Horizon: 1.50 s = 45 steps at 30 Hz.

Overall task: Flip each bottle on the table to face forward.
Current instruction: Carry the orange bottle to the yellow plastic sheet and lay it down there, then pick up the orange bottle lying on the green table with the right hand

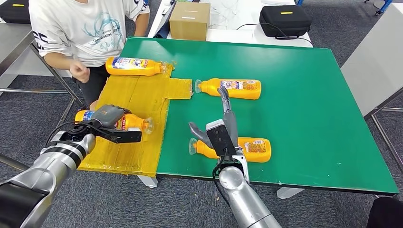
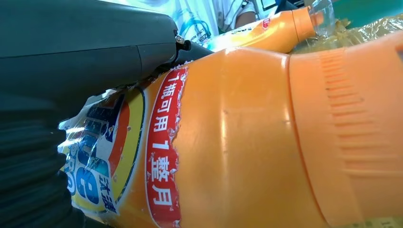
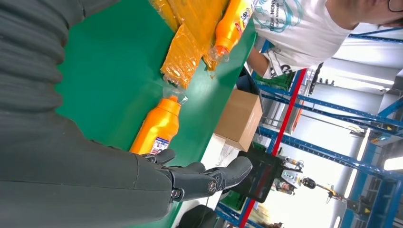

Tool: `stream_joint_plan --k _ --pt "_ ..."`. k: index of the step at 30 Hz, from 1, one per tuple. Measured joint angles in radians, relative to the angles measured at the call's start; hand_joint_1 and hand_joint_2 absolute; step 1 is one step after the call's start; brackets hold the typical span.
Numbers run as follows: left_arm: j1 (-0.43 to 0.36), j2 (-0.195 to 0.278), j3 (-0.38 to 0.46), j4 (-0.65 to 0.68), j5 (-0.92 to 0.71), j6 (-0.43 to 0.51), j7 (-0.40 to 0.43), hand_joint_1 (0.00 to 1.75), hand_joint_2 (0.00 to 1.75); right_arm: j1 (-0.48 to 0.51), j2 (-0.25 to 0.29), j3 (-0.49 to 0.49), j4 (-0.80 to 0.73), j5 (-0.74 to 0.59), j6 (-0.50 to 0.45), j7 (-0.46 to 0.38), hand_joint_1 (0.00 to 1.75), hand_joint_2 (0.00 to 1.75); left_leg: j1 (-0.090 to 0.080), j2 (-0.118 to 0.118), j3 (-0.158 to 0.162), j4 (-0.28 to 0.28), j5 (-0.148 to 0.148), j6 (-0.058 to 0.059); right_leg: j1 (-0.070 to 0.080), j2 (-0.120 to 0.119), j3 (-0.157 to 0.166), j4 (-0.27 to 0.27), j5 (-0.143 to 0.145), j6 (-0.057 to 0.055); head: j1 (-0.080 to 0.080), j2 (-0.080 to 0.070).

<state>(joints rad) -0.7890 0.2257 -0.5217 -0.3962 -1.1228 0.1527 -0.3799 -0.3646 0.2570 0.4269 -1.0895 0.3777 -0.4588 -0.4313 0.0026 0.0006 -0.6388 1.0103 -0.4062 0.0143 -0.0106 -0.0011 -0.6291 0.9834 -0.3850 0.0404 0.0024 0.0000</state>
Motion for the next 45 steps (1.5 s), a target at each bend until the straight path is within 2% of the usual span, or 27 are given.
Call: stream_joint_plan --k 7,8,9,11,12,13,15,30,35,39,44,45 --pt "-0.005 -0.004 -0.059 0.029 -0.090 -0.014 0.053 1.75 1.75 -0.015 0.011 0.006 0.017 -0.020 0.010 -0.023 0.00 1.75 0.000 0.000 0.000 0.000 0.000 0.000 0.000 0.000 0.000 0.000 0.000 0.000 0.000 0.000" --pt "-0.007 -0.007 -0.071 0.034 -0.103 -0.016 0.062 1.56 1.75 -0.019 0.015 0.008 0.021 -0.023 0.012 -0.025 0.00 1.75 0.000 -0.001 0.000 0.000 0.000 0.000 0.000 0.000 0.000 0.000 0.000 0.000 0.000 0.000" --pt "-0.010 -0.010 -0.082 0.038 -0.113 -0.020 0.070 1.26 1.75 -0.022 0.018 0.010 0.026 -0.024 0.014 -0.027 0.00 1.75 0.000 -0.001 0.000 0.000 0.000 0.000 0.000 0.000 0.000 0.000 0.000 0.000 0.000 0.000" --pt "-0.017 -0.017 -0.103 0.046 -0.129 -0.026 0.087 0.46 1.75 -0.029 0.024 0.015 0.036 -0.025 0.016 -0.030 0.00 1.75 0.000 -0.002 0.001 0.000 0.000 0.000 0.000 0.000 0.001 0.000 0.000 0.000 0.000 0.000" --pt "-0.020 -0.021 -0.112 0.050 -0.134 -0.028 0.095 0.21 1.75 -0.033 0.026 0.018 0.040 -0.026 0.017 -0.031 0.00 1.75 0.000 -0.002 0.001 0.000 0.000 0.000 0.000 0.000 0.001 0.000 0.000 0.000 0.000 0.000" --pt "-0.021 -0.024 -0.119 0.053 -0.138 -0.029 0.102 0.07 1.75 -0.036 0.027 0.021 0.044 -0.027 0.017 -0.032 0.00 1.75 0.000 -0.002 0.001 0.000 0.000 0.000 0.000 -0.001 0.002 0.000 0.000 0.000 0.000 0.000" --pt "-0.023 -0.030 -0.132 0.057 -0.144 -0.027 0.114 0.00 1.75 -0.040 0.029 0.024 0.052 -0.031 0.018 -0.032 0.00 1.75 0.000 -0.003 0.001 0.000 0.000 0.000 0.000 -0.001 0.002 0.000 0.000 0.000 0.000 0.000" --pt "-0.020 -0.063 -0.160 0.075 -0.116 0.051 0.083 0.00 1.75 -0.068 0.034 0.030 0.094 -0.034 0.022 -0.029 0.00 1.75 0.000 -0.004 0.002 0.000 0.002 0.000 0.000 -0.001 0.003 0.000 0.000 0.000 0.000 0.000" --pt "0.010 -0.077 -0.127 0.074 -0.021 0.169 0.023 0.00 1.75 -0.072 0.033 0.031 0.107 -0.023 0.019 -0.023 0.00 1.75 0.000 -0.004 0.002 0.000 0.002 0.000 0.000 -0.001 0.003 0.000 0.000 0.000 0.000 0.000" --pt "0.056 -0.092 -0.042 0.058 0.138 0.289 -0.099 0.00 1.75 -0.083 0.033 0.031 0.132 -0.008 0.010 -0.012 0.00 1.75 0.000 -0.004 0.002 0.000 0.002 -0.001 0.000 -0.001 0.002 0.000 0.000 0.000 0.000 0.000" --pt "0.071 -0.096 -0.010 0.049 0.186 0.313 -0.139 0.00 1.75 -0.086 0.033 0.031 0.141 -0.002 0.006 -0.009 0.00 1.75 0.000 -0.004 0.002 0.000 0.002 -0.001 0.000 -0.001 0.002 0.000 0.000 0.000 0.000 0.000" --pt "0.087 -0.101 0.023 0.036 0.235 0.318 -0.175 0.00 1.75 -0.089 0.033 0.031 0.150 0.006 0.001 -0.001 0.00 1.31 0.000 -0.004 0.002 0.000 0.002 -0.001 0.000 -0.001 0.002 0.000 0.000 0.000 0.000 0.000"
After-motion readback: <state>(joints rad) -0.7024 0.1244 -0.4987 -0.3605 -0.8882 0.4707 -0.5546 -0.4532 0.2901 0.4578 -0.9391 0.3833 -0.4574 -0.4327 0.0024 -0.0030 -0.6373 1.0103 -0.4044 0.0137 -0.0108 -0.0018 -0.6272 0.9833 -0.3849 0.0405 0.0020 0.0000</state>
